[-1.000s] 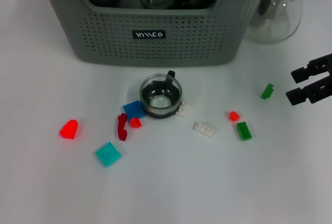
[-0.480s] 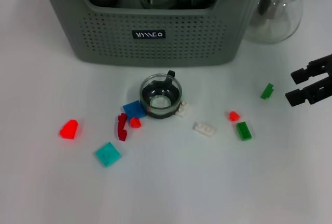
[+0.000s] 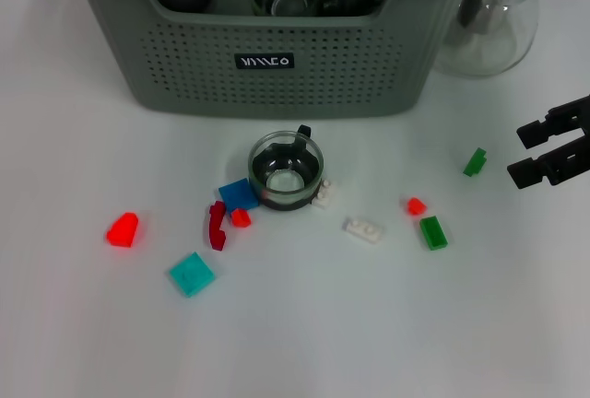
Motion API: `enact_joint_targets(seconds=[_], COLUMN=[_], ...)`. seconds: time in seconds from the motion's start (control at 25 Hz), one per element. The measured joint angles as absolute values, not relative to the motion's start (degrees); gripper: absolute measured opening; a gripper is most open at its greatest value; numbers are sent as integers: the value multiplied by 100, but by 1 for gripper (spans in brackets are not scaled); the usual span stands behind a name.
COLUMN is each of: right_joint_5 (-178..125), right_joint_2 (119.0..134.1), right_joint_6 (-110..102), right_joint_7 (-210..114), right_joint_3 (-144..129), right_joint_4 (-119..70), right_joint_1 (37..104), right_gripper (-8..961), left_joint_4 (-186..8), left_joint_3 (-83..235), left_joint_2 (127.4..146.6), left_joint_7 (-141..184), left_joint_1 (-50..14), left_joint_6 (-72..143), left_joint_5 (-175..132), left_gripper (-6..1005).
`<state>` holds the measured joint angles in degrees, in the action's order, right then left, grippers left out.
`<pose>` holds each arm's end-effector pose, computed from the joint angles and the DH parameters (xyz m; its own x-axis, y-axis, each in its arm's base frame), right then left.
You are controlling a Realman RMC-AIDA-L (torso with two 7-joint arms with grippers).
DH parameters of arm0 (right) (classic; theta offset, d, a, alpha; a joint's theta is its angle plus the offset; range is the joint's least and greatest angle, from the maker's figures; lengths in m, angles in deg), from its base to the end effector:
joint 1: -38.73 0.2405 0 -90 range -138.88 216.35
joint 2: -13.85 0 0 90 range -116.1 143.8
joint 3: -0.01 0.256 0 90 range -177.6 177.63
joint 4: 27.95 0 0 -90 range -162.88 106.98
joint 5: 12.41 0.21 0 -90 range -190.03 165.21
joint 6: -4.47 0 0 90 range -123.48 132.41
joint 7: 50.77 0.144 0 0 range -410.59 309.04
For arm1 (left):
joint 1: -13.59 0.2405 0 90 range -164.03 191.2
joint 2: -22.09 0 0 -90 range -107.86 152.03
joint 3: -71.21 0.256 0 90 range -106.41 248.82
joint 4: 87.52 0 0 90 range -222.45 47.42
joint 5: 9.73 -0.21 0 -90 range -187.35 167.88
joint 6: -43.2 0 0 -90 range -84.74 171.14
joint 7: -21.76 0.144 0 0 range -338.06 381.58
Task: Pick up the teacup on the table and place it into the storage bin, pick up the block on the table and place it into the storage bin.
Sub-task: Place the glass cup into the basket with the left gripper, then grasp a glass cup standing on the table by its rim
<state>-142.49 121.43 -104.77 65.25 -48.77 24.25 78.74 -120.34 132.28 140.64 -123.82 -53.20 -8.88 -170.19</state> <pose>0.2232 0.3503 0.0846 0.7986 -0.6018 -0.0055 -0.6016 -0.7985 0.0241 -0.1212 0.4887 -0.0282 0.8084 0.5883 0.0202 0.4614 -0.6120 -0.6423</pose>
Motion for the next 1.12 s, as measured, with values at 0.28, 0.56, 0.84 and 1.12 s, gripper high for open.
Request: enact_joint_targets(seconds=[0.28,0.56,0.84,1.12], right_joint_5=[-14249,-14256,-14258,-14258], right_joint_2=[12143,12143,12143,12137], right_joint_6=[-10478,-10478,-10479,-10479], right_joint_7=[6514,6515,6515,6481], right_joint_3=[-4877,-4877,-4872,-4868], right_joint_4=[2422,2417,2416,2435], right_joint_1=[7865,7863,7849,7860], right_gripper=[915,916,915,915], left_joint_4=[-12140,-12176,-12850,-14747], left_joint_3=[13259,13273,13266,12936], left_joint_2=[14138,14156,14186,14217], left_joint_7=[-12301,-12280,-12222,-12378], left_joint_1=[-5281,-5269,-4981,-4417], left_joint_6=[-907,-917,-1229,-2112], left_joint_5=[-17023,-17030,-17032,-16919], left_gripper=[55,170,390,538])
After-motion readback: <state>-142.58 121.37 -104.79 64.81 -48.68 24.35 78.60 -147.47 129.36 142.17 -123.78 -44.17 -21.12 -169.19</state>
